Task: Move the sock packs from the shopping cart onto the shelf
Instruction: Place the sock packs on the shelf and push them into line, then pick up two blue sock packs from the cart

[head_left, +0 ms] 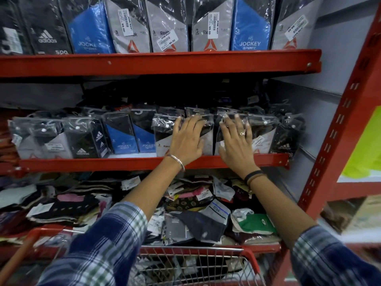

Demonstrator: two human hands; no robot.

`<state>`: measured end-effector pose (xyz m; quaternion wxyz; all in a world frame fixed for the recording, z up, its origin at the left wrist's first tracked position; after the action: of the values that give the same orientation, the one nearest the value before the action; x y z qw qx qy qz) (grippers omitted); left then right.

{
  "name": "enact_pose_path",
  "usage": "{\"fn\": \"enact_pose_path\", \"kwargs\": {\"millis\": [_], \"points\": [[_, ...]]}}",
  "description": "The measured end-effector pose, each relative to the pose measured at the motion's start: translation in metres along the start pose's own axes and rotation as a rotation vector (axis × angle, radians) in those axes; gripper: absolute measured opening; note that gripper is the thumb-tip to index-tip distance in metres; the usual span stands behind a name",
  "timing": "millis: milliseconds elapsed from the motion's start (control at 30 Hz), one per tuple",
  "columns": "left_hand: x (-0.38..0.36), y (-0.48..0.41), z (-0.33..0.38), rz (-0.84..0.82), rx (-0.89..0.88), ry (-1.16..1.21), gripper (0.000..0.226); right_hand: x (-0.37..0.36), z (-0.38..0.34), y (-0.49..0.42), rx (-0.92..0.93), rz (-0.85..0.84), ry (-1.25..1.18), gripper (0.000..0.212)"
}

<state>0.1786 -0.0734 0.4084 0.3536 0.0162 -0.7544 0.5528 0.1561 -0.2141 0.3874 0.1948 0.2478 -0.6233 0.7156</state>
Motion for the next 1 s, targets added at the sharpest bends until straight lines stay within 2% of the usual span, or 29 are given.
{"fn": "enact_pose_path", "kwargs": {"millis": [133,367,500,633,767,900,1000], "points": [[0.019,0.047,-0.009,0.149,-0.049,0.154,0.037,0.008,-0.041,0.035,0.074,-0.041,-0.227,0.05],[0.03,0.158,-0.031,0.05,0.086,0.358,0.029,-0.011,-0.102,0.109,-0.015,-0.305,-0.494,0.045],[0.016,0.238,-0.044,-0.171,0.243,0.426,0.025,-0.038,-0.14,0.164,-0.06,-0.532,-0.608,0.042],[0.0,0.327,-0.052,-0.458,0.439,0.491,0.027,-0.064,-0.182,0.225,-0.094,-0.715,-0.721,0.037],[-0.014,0.406,-0.049,-0.705,0.525,0.518,0.024,-0.095,-0.217,0.284,-0.103,-0.927,-0.749,0.032],[-0.039,0.482,-0.047,-0.895,0.648,0.548,0.034,-0.13,-0.245,0.338,-0.119,-1.097,-0.75,0.029],[-0.061,0.541,-0.045,-1.082,0.684,0.462,0.041,-0.155,-0.256,0.372,-0.087,-1.19,-0.717,0.031]]}}
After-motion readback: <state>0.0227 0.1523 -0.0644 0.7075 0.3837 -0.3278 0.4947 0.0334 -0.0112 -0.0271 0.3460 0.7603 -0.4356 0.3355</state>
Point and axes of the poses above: each hand's wrist, its own y-axis away from the middle knuckle, its own x-axis out of the back of the hand, z = x × y, the point moved 5 cm from there along -y, towards the middle knuckle, and after that the axes turned 3 degrees about z, right-handed, at the moved point
